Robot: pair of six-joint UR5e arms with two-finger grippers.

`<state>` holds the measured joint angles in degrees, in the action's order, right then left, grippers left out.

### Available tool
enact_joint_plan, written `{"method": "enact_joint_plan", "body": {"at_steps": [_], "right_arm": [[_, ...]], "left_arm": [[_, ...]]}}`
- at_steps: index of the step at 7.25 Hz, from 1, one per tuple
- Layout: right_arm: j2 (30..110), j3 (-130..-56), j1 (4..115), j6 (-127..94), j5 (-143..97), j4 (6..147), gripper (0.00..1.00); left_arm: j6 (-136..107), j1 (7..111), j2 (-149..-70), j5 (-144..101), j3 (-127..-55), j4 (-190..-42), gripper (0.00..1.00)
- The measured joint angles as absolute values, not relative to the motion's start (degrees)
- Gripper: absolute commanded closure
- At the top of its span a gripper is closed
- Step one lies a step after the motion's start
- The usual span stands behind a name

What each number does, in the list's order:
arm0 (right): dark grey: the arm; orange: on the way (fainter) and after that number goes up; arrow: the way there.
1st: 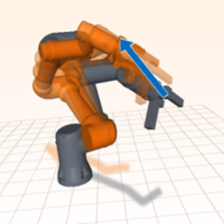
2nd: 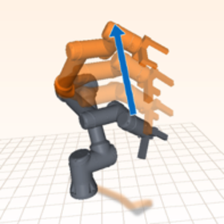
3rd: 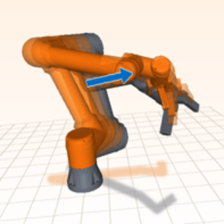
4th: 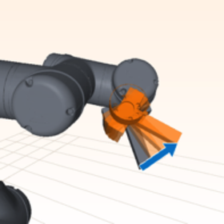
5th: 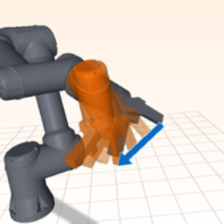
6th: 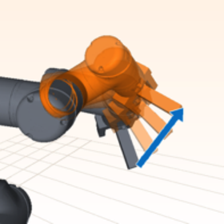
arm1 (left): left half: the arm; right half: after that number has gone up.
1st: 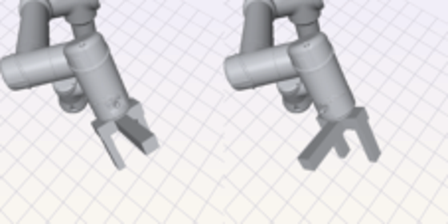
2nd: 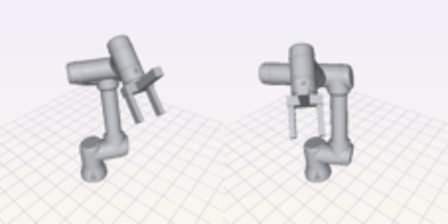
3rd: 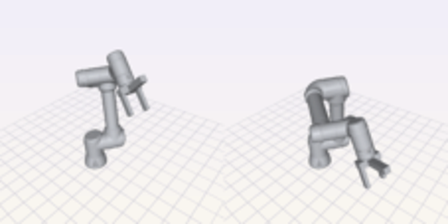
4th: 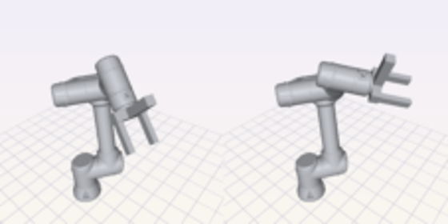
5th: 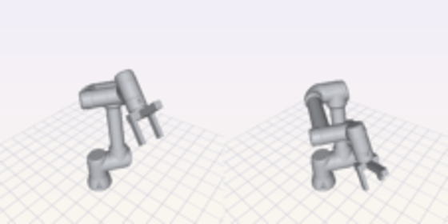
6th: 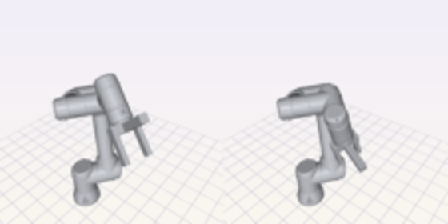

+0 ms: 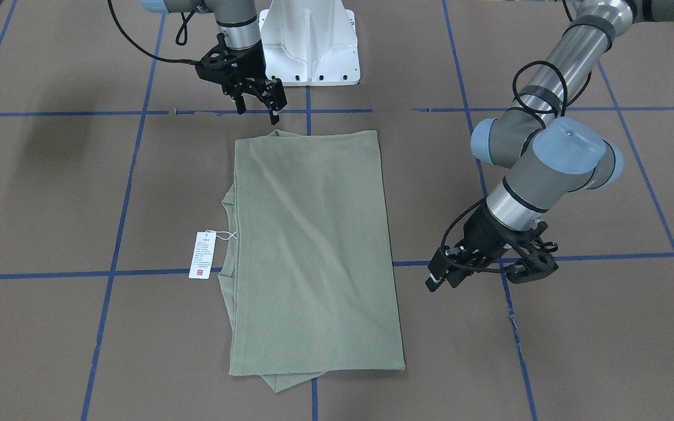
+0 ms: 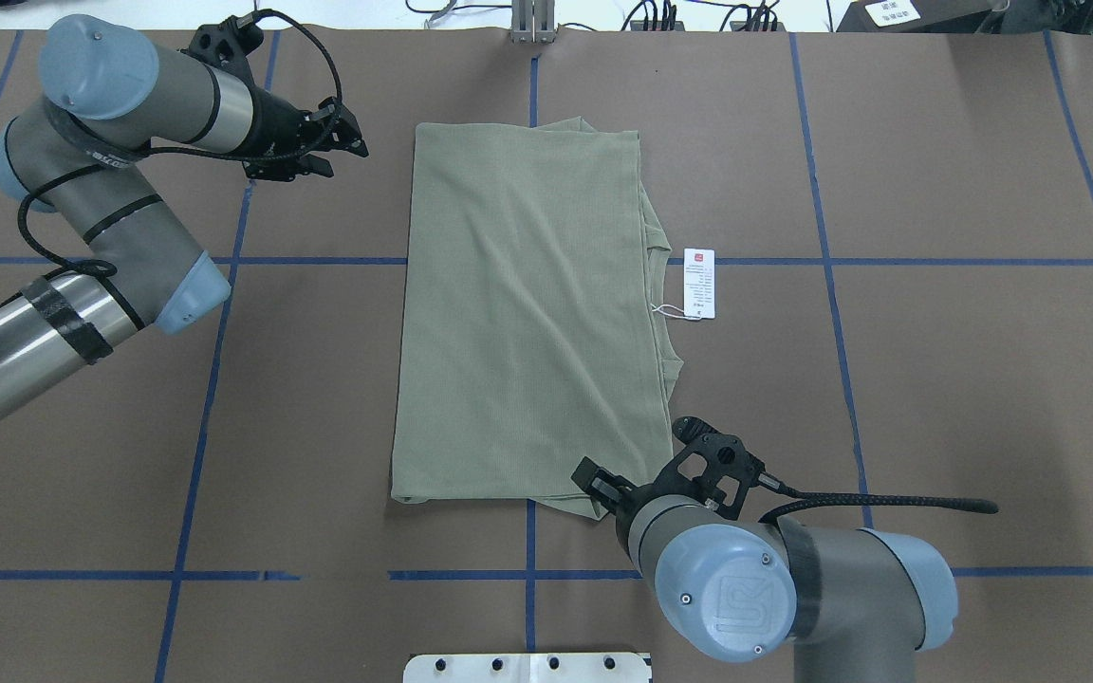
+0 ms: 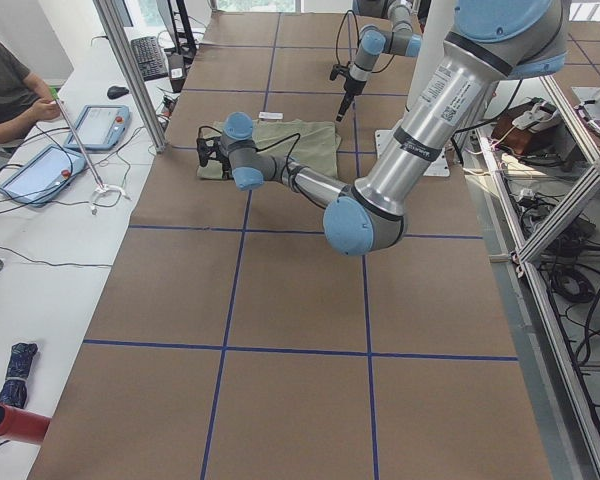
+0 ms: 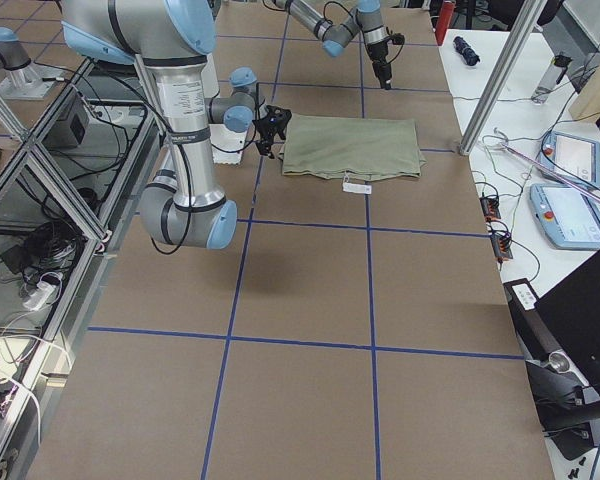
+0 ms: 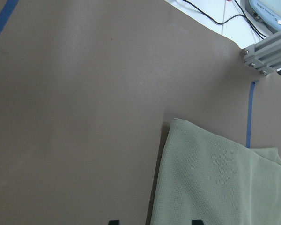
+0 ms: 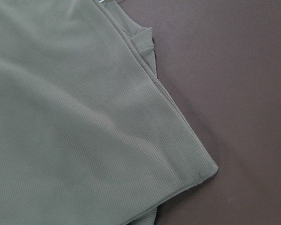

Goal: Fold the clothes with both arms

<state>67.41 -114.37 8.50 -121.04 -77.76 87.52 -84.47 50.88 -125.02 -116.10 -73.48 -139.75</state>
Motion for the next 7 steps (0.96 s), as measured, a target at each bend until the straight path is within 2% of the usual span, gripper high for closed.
{"method": "enact_joint_plan", "body": {"at_steps": [4, 7], "right_arm": [[62.06, -105.88, 11.77, -128.15, -78.18, 86.38, 0.04], [61.56, -103.76, 12.02, -128.54, -79.02, 85.64, 0.07]], "left_arm": [[-84.31, 50.86, -124.83, -116.1, -73.98, -139.66, 0.4], [-84.29, 50.89, -124.81, -116.1, -74.0, -139.66, 0.4]]}}
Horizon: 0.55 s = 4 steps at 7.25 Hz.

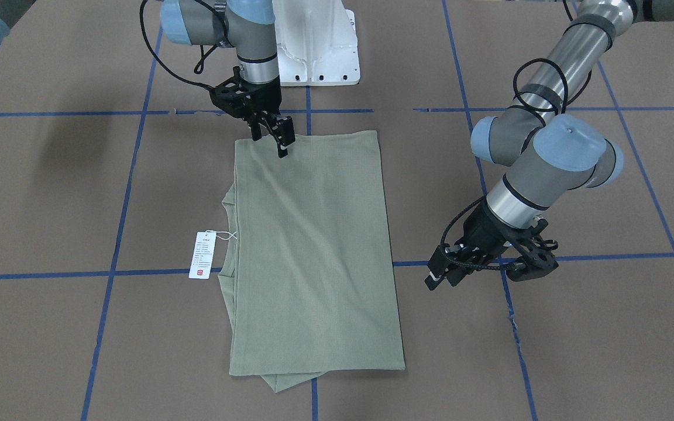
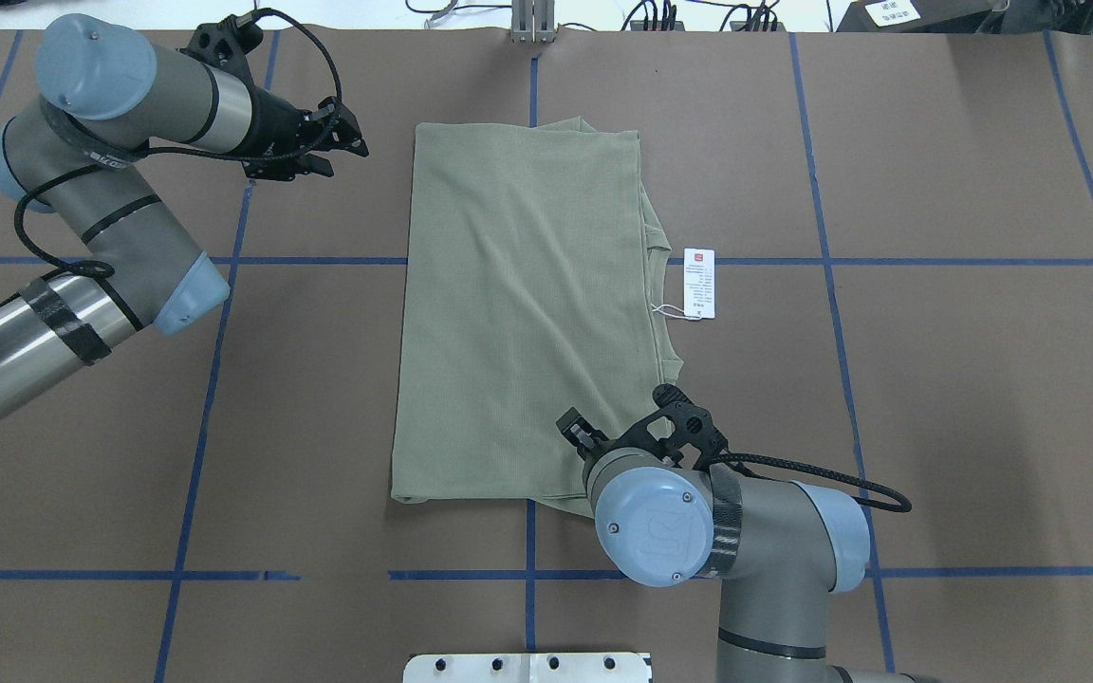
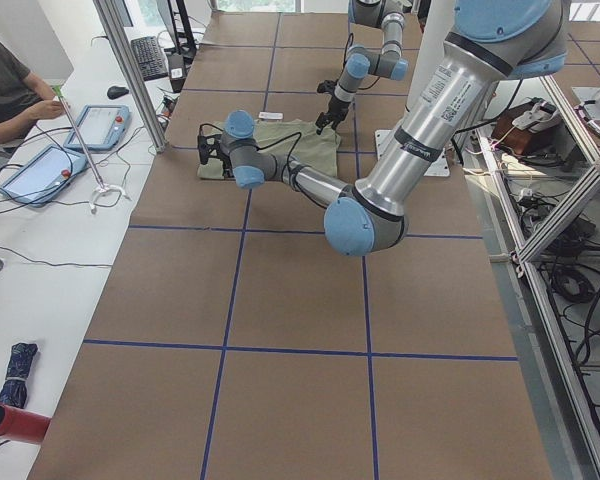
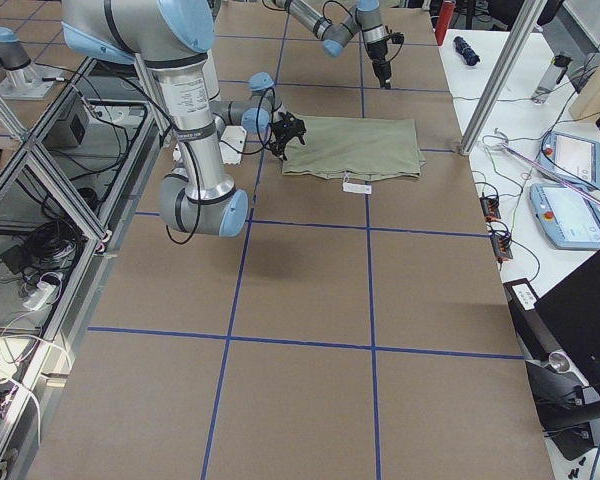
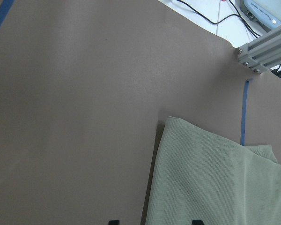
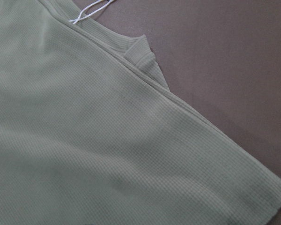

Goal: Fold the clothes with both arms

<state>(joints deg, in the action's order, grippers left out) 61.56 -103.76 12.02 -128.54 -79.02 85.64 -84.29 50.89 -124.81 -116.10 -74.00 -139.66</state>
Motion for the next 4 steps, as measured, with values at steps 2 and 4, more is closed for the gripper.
{"method": "enact_joint_plan", "body": {"at_steps": [2, 4], "right_arm": [[61.7, -103.66, 12.02, -128.58, -80.46, 85.61, 0.33], [61.75, -103.63, 12.02, -128.58, -81.11, 85.6, 0.59]], "left_arm": [[-84.29, 50.89, -124.81, -116.1, -74.06, -139.66, 0.4], [-84.29, 50.89, -124.81, -116.1, -74.09, -139.66, 0.4]]}}
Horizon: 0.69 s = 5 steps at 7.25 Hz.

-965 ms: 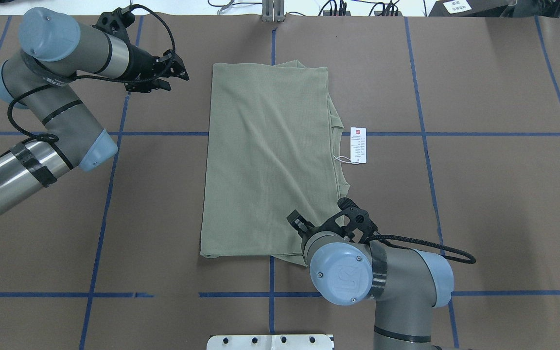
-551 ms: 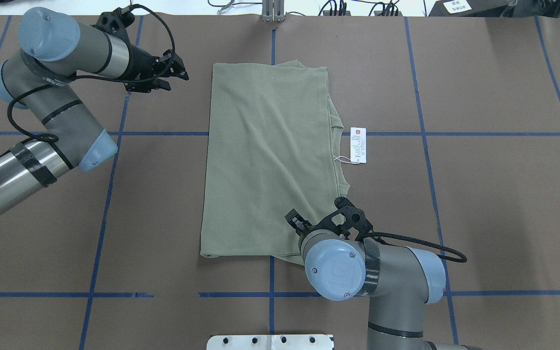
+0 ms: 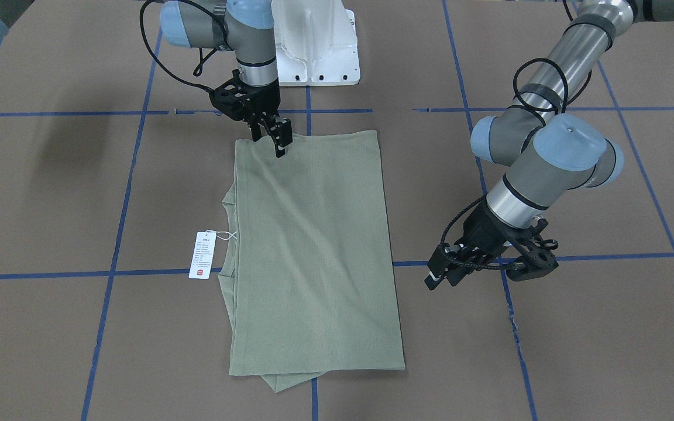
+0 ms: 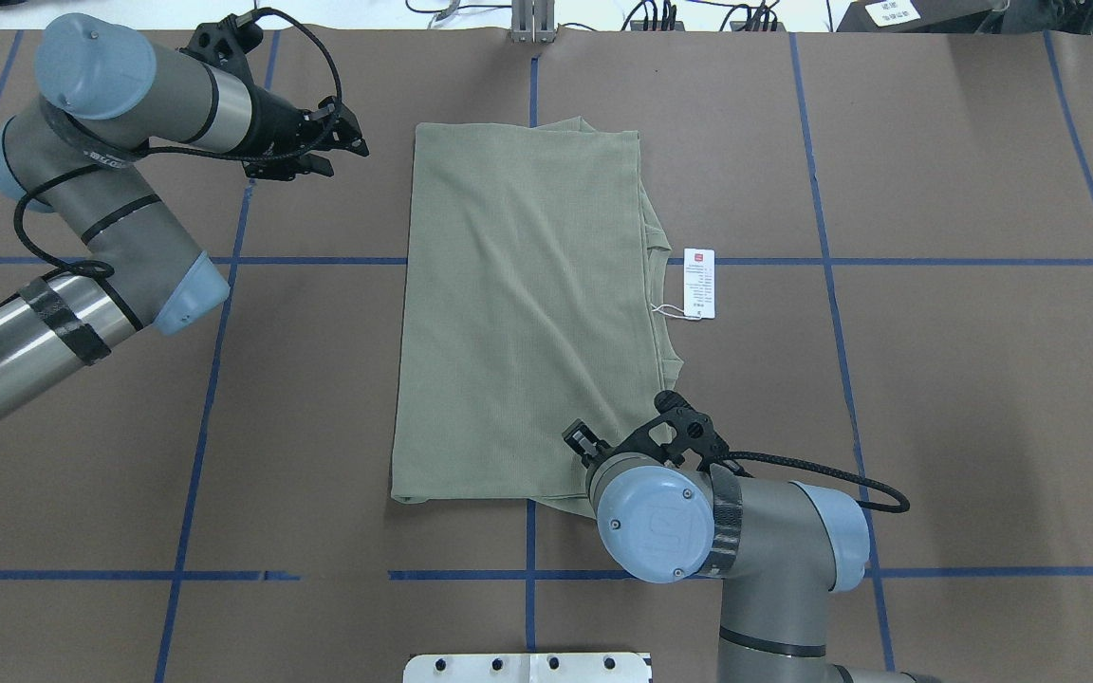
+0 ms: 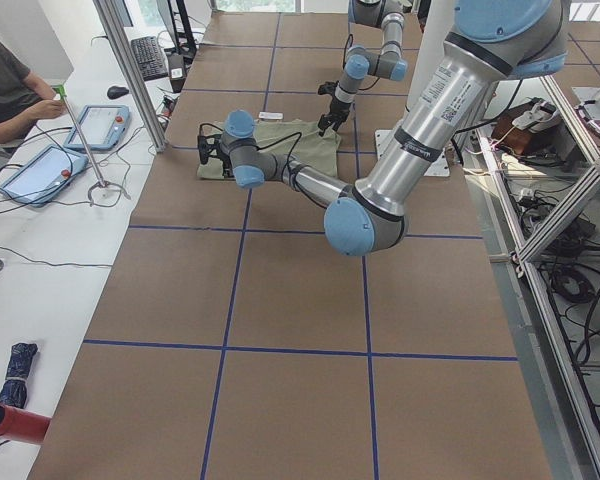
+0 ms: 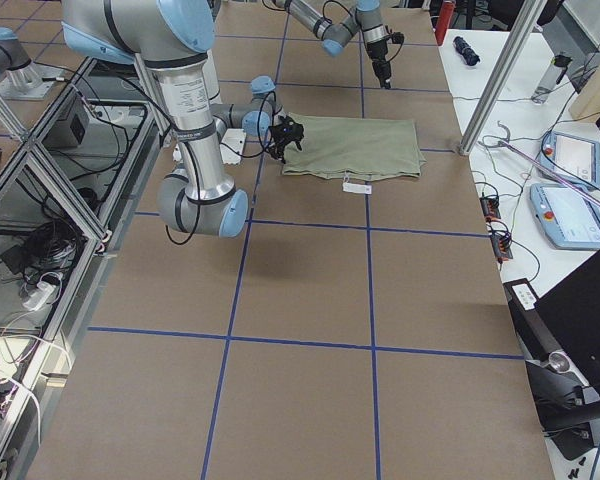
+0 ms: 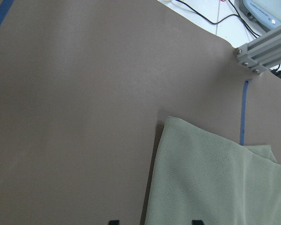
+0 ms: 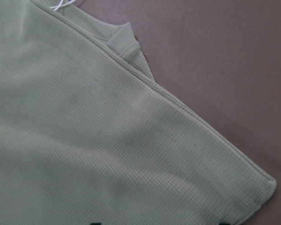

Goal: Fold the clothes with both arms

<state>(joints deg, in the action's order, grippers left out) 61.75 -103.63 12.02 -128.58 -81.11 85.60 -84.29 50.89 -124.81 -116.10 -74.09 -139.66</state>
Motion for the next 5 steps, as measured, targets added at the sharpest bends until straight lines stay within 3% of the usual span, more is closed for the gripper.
{"method": "enact_joint_plan", "body": {"at_steps": [1, 2, 5], "right_arm": [[61.73, -103.6, 12.03, -128.59, -81.2, 85.61, 0.7], [61.71, -103.54, 12.04, -128.58, -81.26, 85.61, 1.0], [61.17, -103.52, 12.77, -127.98, -83.31, 85.51, 1.0]], "left_arm": [[-84.29, 50.92, -124.8, -116.1, -74.09, -139.66, 0.4], [-84.29, 50.95, -124.8, -116.1, -74.09, -139.66, 0.4], [-84.29, 51.05, -124.7, -116.1, -74.09, -139.62, 0.4]]}}
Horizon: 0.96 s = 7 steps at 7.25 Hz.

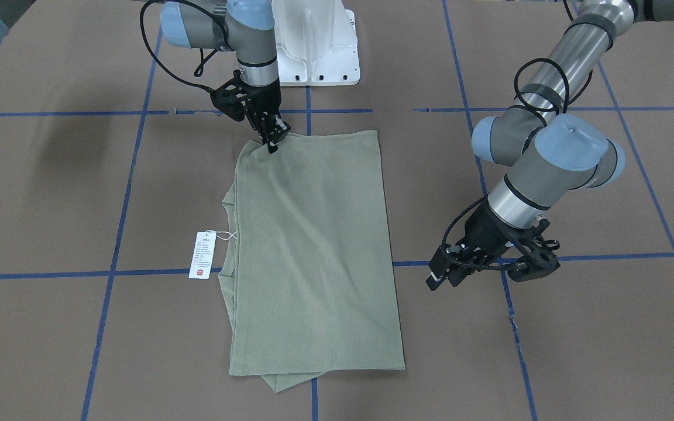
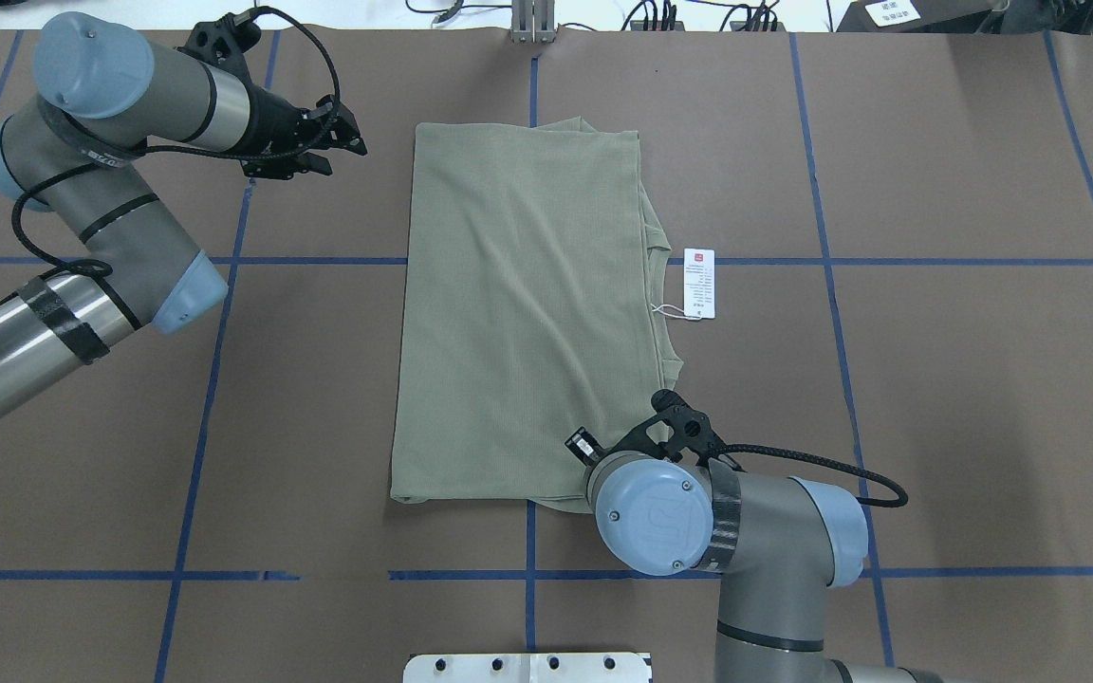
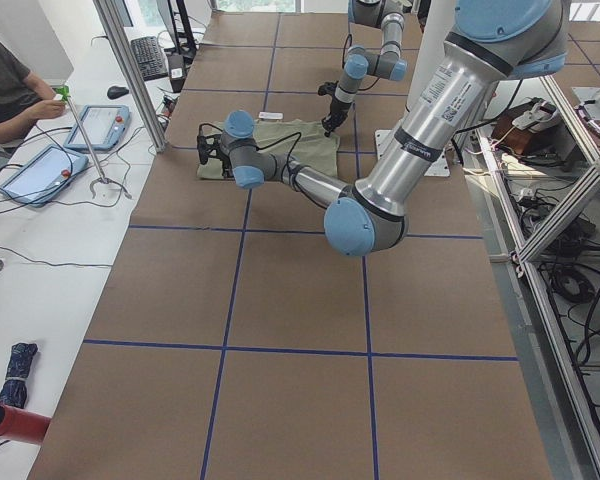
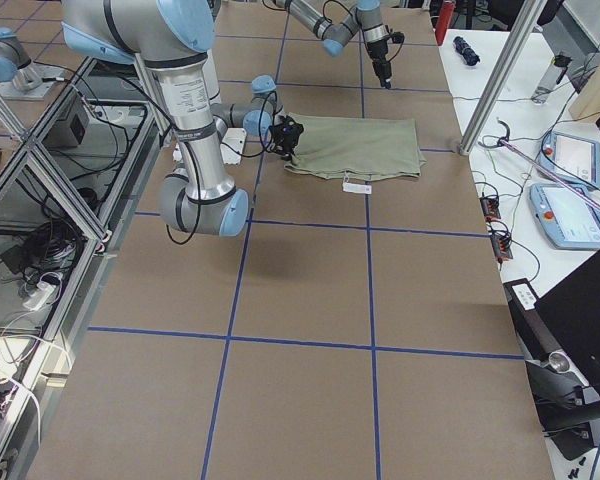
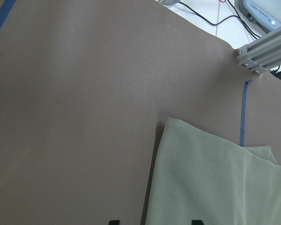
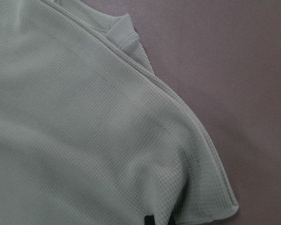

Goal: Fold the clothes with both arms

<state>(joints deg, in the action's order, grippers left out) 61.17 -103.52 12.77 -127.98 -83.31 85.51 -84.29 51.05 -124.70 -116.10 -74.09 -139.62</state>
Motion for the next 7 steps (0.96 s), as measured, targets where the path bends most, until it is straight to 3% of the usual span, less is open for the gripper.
{"method": "enact_joint_plan", "body": {"at_steps": [3, 7], "right_arm": [[59.94, -105.4, 17.06, -127.77, -89.77, 85.63, 1.0], [61.57, -108.92, 16.94, -128.51, -90.88, 86.24, 1.0]], "left_arm": [[-84.68, 51.15, -124.12, -116.1, -75.46, -139.36, 0.4], [-94.63, 49.44, -116.53, -115.73, -86.69, -139.04, 0.4]]}}
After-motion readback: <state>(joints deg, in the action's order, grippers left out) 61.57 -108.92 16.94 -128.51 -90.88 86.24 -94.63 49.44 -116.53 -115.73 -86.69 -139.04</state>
